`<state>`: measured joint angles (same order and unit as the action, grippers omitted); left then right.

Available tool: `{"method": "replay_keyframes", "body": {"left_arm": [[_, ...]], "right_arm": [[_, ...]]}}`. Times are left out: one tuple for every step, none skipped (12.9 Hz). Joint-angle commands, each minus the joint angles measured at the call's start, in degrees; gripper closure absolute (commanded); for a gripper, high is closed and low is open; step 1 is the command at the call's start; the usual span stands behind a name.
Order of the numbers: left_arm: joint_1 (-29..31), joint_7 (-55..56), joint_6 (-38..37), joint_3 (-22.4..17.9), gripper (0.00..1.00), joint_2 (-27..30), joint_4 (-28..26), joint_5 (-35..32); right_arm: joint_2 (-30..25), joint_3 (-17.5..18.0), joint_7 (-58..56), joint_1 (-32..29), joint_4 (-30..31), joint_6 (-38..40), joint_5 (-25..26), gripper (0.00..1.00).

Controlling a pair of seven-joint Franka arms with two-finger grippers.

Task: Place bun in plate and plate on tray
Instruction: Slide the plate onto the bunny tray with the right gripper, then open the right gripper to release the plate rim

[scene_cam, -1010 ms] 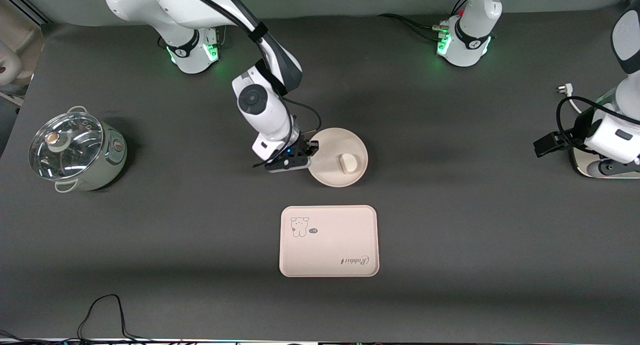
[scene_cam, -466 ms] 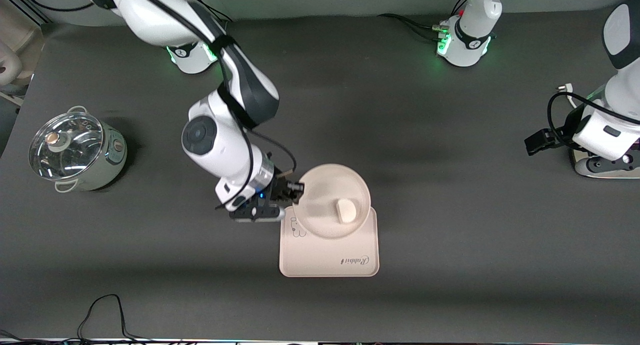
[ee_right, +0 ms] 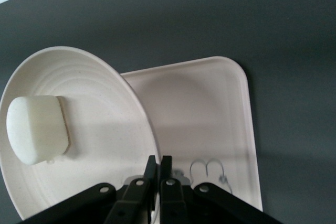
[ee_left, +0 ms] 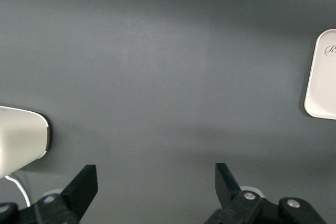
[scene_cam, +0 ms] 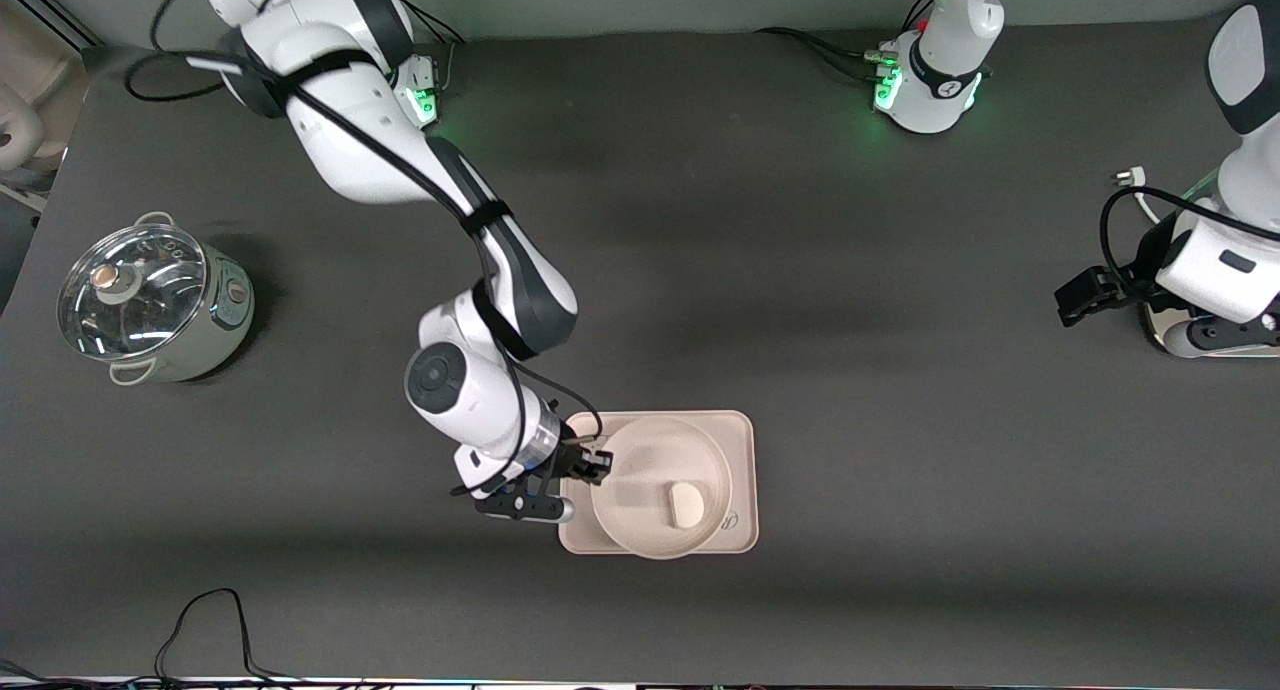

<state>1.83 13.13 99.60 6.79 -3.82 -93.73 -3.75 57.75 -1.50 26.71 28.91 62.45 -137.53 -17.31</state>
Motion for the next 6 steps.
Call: {"method": "replay_keyframes", "body": {"left_arm": [[-0.3,0.1,-0.1,-0.3,0.0,-0.2,1.1,-0.6],[-0.2,0.0,-0.1,-0.3,0.0,-0.3,1.1,-0.5],[-0.2,0.0,-0.1,-0.3,0.0,-0.3,1.0,-0.5],[-0.3,0.1,-0.1,-0.3,0.0,-0.4,0.9,-0.5],[-0.4,0.1,-0.1,-0.3,0.0,-0.5,0.8,-0.5],[-0.5,0.2,-0.1,-0.3,0.0,-0.7,0.7,-0.4]], "right_arm": [[6.3,1.4,-0.6,-0.3,-5.0,-3.2,-1.2,1.0],[6.1,1.4,-0.5,-0.7,-4.8,-2.2,-1.3,1.0],[6.1,1.4,-0.5,-0.9,-4.9,-1.8,-1.5,1.0],[6.2,1.4,-0.5,-0.9,-4.9,-1.8,-1.5,0.92],[6.1,1.4,-0.5,-0.9,-4.8,-1.8,-1.5,0.47],[5.7,1.3,-0.6,-0.4,-4.6,-2.0,-0.8,0.0]]}}
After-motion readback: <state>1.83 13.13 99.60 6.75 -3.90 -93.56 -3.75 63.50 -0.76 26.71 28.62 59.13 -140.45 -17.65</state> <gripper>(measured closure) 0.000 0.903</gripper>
